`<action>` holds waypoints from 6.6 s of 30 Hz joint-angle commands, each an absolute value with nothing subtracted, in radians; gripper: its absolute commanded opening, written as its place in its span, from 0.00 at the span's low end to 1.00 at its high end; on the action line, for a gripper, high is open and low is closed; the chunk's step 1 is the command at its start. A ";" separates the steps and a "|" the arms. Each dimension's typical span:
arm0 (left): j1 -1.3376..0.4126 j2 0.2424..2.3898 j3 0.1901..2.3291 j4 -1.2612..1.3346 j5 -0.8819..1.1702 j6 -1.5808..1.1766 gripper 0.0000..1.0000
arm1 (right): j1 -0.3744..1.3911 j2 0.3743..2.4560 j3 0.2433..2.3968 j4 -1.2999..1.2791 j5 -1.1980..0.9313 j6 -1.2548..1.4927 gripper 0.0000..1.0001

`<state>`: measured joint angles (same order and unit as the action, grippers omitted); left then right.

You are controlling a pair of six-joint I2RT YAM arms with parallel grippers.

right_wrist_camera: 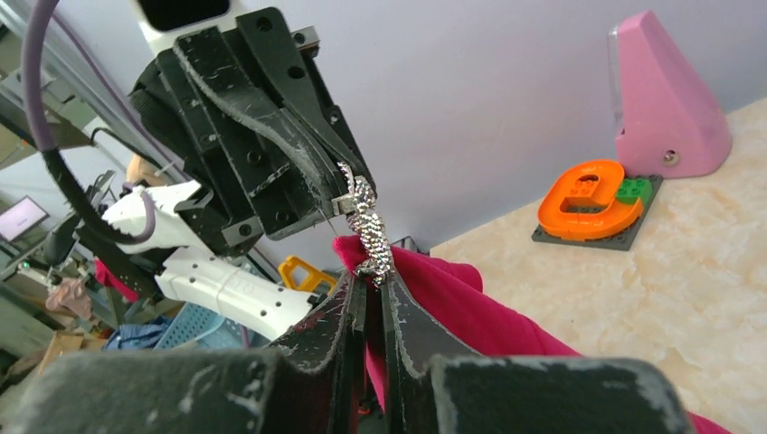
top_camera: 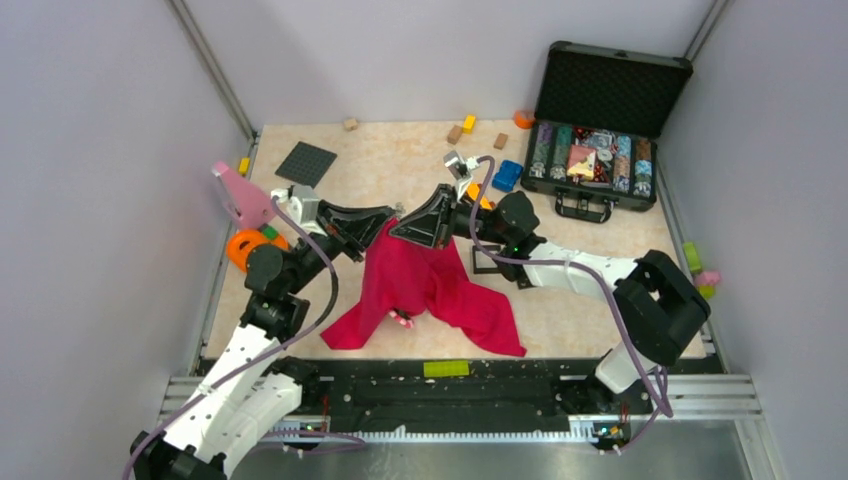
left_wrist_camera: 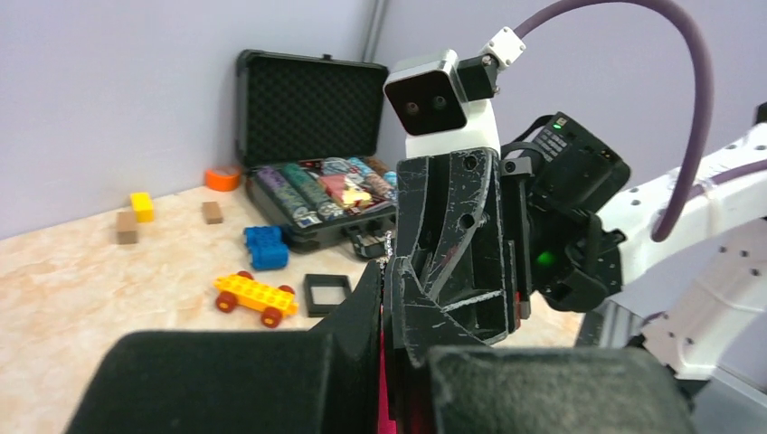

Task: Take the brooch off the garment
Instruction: Remove the brooch from the clothes, then close the brooch.

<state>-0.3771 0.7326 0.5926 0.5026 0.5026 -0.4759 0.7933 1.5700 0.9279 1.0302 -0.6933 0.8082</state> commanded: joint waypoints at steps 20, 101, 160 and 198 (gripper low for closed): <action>-0.385 0.682 0.553 0.440 0.280 -0.394 0.00 | 0.788 1.559 0.764 1.100 -0.658 0.760 0.53; -0.376 0.776 0.798 0.255 0.609 -0.809 0.00 | 0.696 1.354 0.917 0.602 -0.776 0.267 0.61; -0.376 0.817 0.721 0.484 0.757 -0.921 0.00 | 0.726 1.381 0.926 0.964 -0.820 0.643 0.39; -0.378 0.835 0.729 0.552 0.846 -0.914 0.00 | 0.770 1.325 0.927 0.750 -0.857 0.539 0.43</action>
<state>-0.3759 0.8608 0.7040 0.5419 0.8486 -0.9291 0.7639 1.3689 0.9241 0.7849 -0.8402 0.6144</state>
